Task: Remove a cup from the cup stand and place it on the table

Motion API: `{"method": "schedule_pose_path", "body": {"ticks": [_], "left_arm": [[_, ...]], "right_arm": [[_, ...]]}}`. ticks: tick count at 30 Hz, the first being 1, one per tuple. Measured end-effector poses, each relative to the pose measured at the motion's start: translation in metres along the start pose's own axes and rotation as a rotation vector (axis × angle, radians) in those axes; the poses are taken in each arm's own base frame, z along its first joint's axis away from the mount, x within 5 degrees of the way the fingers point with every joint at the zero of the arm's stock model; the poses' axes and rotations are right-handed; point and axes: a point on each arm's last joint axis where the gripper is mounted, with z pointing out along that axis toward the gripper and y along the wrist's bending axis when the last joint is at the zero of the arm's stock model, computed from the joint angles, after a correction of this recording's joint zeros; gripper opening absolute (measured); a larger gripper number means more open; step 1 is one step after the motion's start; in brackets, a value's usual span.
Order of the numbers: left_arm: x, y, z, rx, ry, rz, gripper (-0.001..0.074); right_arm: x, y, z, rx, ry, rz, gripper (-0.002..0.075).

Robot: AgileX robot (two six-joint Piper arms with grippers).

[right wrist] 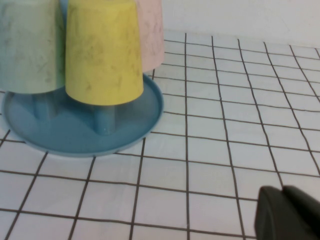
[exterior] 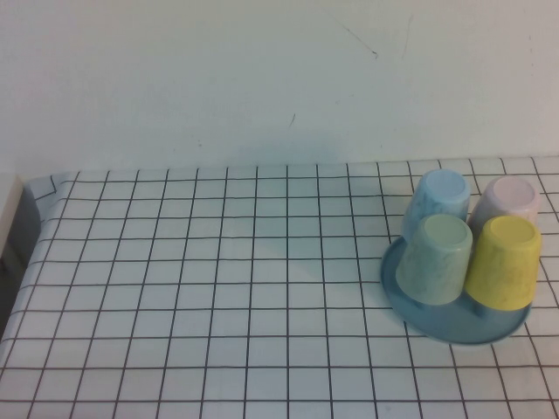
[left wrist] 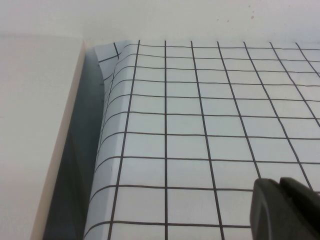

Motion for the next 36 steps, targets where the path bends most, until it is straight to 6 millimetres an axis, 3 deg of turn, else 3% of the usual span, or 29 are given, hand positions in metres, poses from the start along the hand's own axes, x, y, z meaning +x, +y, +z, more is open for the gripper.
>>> {"method": "schedule_pose_path", "body": {"ticks": [18,30,36], "left_arm": [[-0.001,-0.001,0.000,0.011,-0.015,-0.013,-0.0004],[-0.032,0.000,-0.006,0.010,-0.374,-0.029,-0.0004],[-0.041,0.000,-0.010,0.009,-0.480,-0.033,-0.0004]], "right_arm": [[-0.003,0.000,0.000,0.005,-0.038,0.000,-0.0003],[-0.041,-0.005,-0.010,0.059,-0.466,-0.016,-0.0003],[-0.045,-0.005,-0.012,0.066,-0.526,-0.017,-0.0003]]}}
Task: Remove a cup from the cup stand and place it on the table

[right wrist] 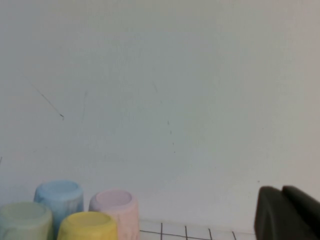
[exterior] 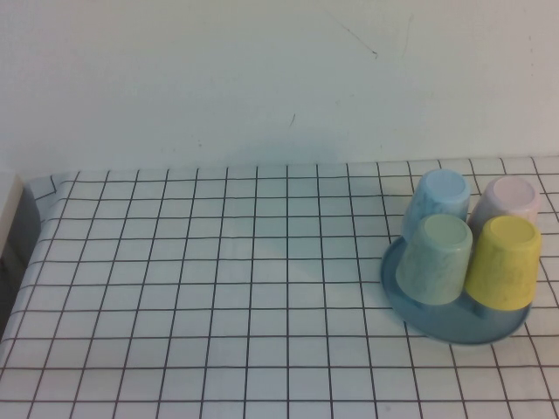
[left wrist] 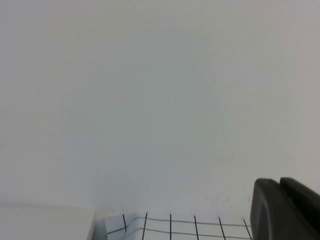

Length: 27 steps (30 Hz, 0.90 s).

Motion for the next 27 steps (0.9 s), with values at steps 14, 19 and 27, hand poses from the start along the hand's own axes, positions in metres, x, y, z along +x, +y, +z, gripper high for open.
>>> {"method": "schedule_pose_path", "body": {"ticks": [14,19,27], "left_arm": [[-0.004,0.001,0.000,-0.008,-0.045,-0.081,-0.0004],[-0.009,-0.002,0.000,0.003,0.045,-0.103,-0.0004],[-0.060,-0.015,0.013,0.030,0.230,-0.088,-0.0004]], "right_arm": [[-0.008,-0.001,0.000,0.006,-0.062,-0.034,-0.0003],[-0.030,-0.004,-0.002,-0.004,0.059,-0.050,-0.0003],[-0.065,-0.008,-0.003,-0.065,0.373,-0.071,-0.0003]]}}
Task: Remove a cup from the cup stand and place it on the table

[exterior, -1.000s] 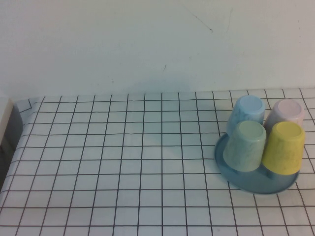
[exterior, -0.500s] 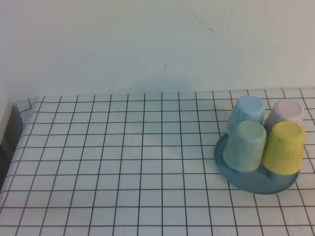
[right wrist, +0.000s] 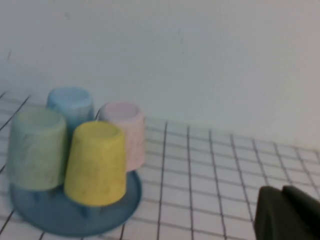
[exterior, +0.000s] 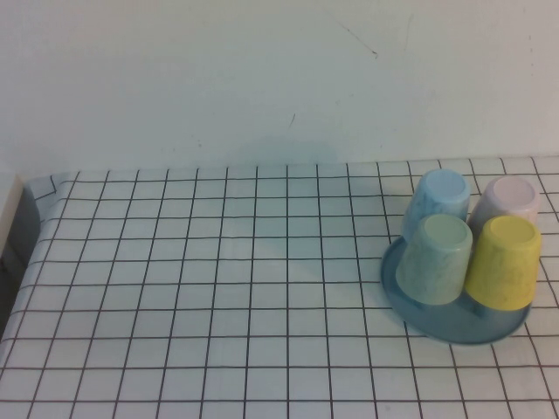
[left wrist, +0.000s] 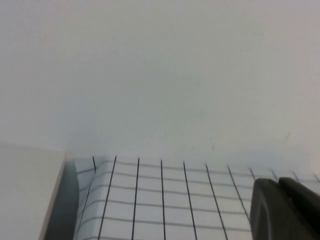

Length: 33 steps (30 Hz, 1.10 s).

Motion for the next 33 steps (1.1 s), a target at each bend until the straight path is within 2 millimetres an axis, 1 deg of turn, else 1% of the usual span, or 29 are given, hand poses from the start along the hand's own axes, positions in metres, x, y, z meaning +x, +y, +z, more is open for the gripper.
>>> {"method": "schedule_pose_path", "body": {"ticks": [4,6,9,12,16,20,24,26,29,31,33], "left_arm": [[-0.016,-0.006,0.010,0.003,0.179,0.089,-0.0004],[-0.018,-0.008,0.018,0.010,0.253,0.106,-0.0004],[-0.014,-0.008,0.028,0.015,0.333,0.094,-0.0004],[-0.007,-0.008,0.036,0.021,0.424,0.073,-0.0004],[0.001,-0.010,0.044,0.058,0.510,0.092,-0.0004],[0.004,-0.014,0.052,0.122,0.541,0.096,-0.0004],[0.004,-0.018,0.054,0.174,0.533,0.133,-0.0004],[0.004,-0.018,0.054,0.185,0.527,0.153,-0.0004],[0.009,-0.017,0.055,0.181,0.518,0.165,-0.0004],[0.013,-0.015,0.055,0.176,0.520,0.156,-0.0004],[0.013,-0.016,0.056,0.179,0.512,0.147,-0.0004]], "right_arm": [[-0.017,0.006,0.009,-0.144,0.157,-0.061,-0.0003],[-0.026,0.011,0.018,-0.234,0.219,-0.075,-0.0003],[-0.041,0.016,0.034,-0.350,0.265,-0.107,-0.0003],[-0.055,0.020,0.054,-0.454,0.312,-0.129,-0.0003],[-0.072,0.023,0.089,-0.591,0.406,-0.155,-0.0003],[-0.087,0.024,0.132,-0.688,0.484,-0.189,-0.0003],[-0.096,0.024,0.171,-0.750,0.505,-0.213,-0.0003],[-0.099,0.025,0.185,-0.780,0.513,-0.208,-0.0003],[-0.103,0.028,0.205,-0.817,0.516,-0.204,-0.0003],[-0.105,0.033,0.216,-0.844,0.510,-0.232,-0.0003],[-0.106,0.044,0.224,-0.886,0.505,-0.270,-0.0003]]}}
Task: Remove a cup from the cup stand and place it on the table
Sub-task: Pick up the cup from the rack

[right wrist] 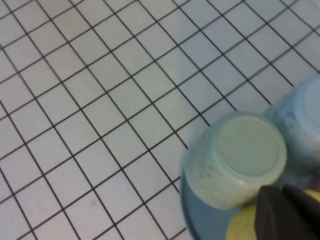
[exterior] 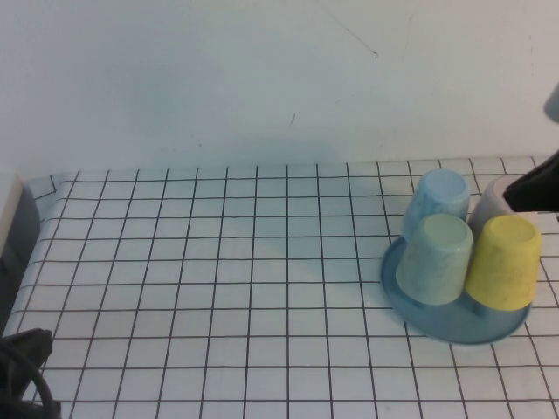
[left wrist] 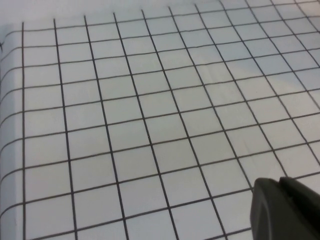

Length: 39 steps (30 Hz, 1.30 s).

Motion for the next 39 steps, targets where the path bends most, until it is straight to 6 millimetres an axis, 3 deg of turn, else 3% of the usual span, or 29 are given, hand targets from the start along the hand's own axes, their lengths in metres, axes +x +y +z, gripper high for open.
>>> {"method": "schedule_pose_path", "body": {"ticks": [5,8,12,14,17,30,39], "left_arm": [[-0.002,-0.001,0.000,0.008,-0.025,0.001,-0.0004],[-0.002,-0.001,0.000,0.011,-0.027,-0.001,-0.0004],[-0.002,-0.001,0.000,0.011,-0.027,0.000,-0.0004],[-0.002,-0.001,0.000,0.015,-0.020,0.000,-0.0004],[0.000,-0.003,0.000,0.033,-0.003,-0.009,-0.0004],[0.000,-0.006,0.000,0.062,0.006,-0.039,-0.0004],[0.000,-0.006,0.000,0.064,0.005,-0.042,-0.0004]], "right_arm": [[-0.020,0.012,0.032,-0.019,0.071,-0.175,0.0005],[-0.028,0.020,0.042,-0.029,0.101,-0.205,0.0068],[-0.035,0.020,0.049,-0.027,0.113,-0.166,0.0314],[-0.036,0.016,0.051,-0.012,0.128,-0.143,0.0482],[-0.035,0.011,0.055,0.013,0.162,-0.092,0.0592],[-0.017,-0.008,0.096,0.017,0.300,0.013,0.0604],[-0.015,-0.014,0.110,0.015,0.303,0.029,0.0603]]}}
